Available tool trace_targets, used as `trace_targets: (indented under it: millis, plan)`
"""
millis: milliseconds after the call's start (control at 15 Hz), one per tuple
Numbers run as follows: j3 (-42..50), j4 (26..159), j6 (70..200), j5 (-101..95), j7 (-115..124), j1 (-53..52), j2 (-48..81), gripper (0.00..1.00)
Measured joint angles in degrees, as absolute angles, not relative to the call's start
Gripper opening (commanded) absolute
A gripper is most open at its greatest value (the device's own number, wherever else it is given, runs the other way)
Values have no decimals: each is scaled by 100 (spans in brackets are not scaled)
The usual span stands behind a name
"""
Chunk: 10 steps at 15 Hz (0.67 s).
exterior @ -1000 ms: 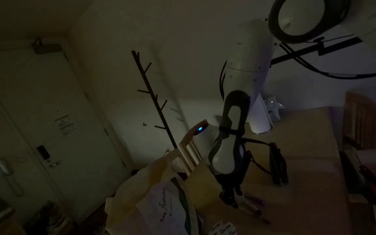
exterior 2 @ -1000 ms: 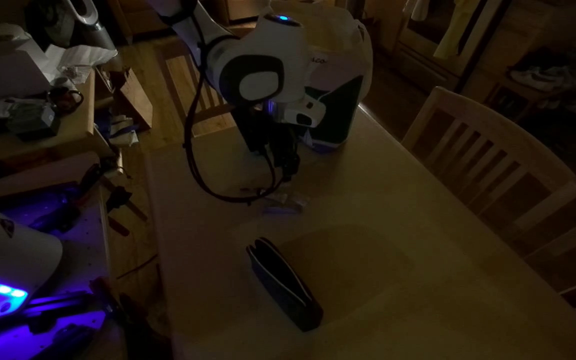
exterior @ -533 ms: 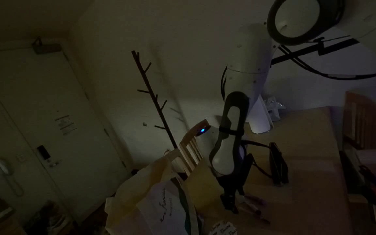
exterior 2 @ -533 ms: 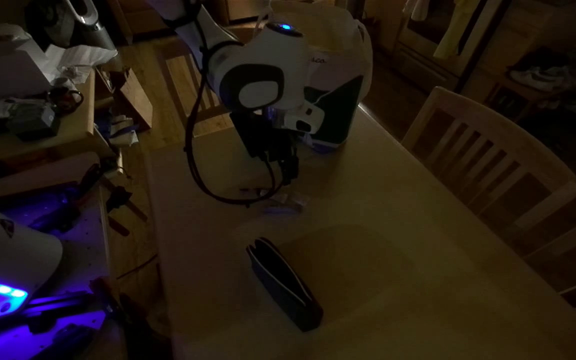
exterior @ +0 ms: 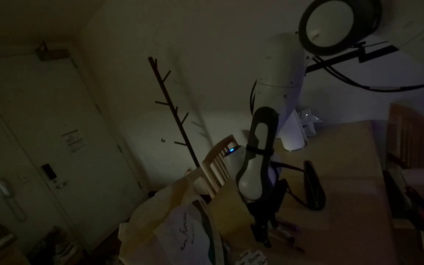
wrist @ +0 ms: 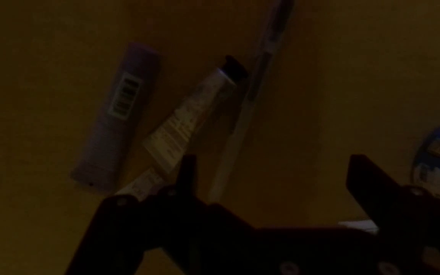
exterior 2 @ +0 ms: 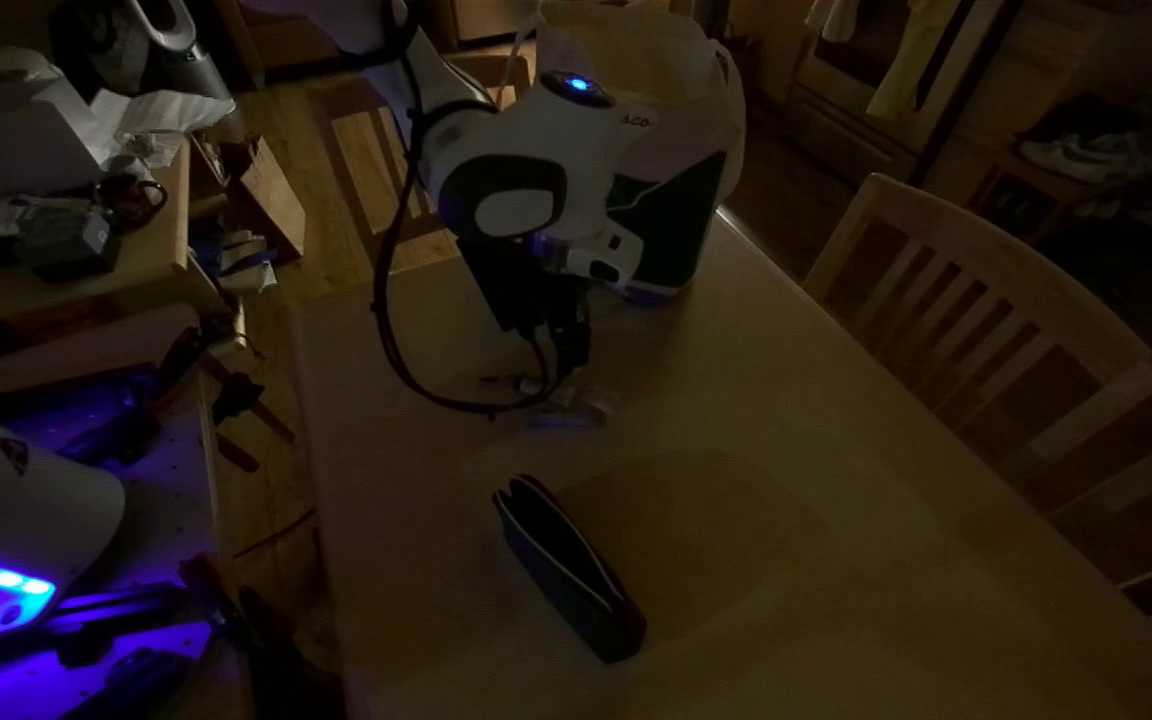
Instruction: Pick up the pen and put it in the parse
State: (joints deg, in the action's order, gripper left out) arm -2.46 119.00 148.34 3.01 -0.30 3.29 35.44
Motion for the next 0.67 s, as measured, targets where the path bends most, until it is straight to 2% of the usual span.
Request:
trace_targets:
  millis: [333,400,467,533,667]
  plan:
    - [-323,11862,14834,399,-161,406,3573,41]
    - [-331,11862,14834,410,-169,418,3574,83]
    - [-338,11862,14834,412,-172,428,3576,79]
    - [-337,11861,14833,413,-172,431,3577,80]
    - [-326,11861,14832,413,-172,431,3580,92]
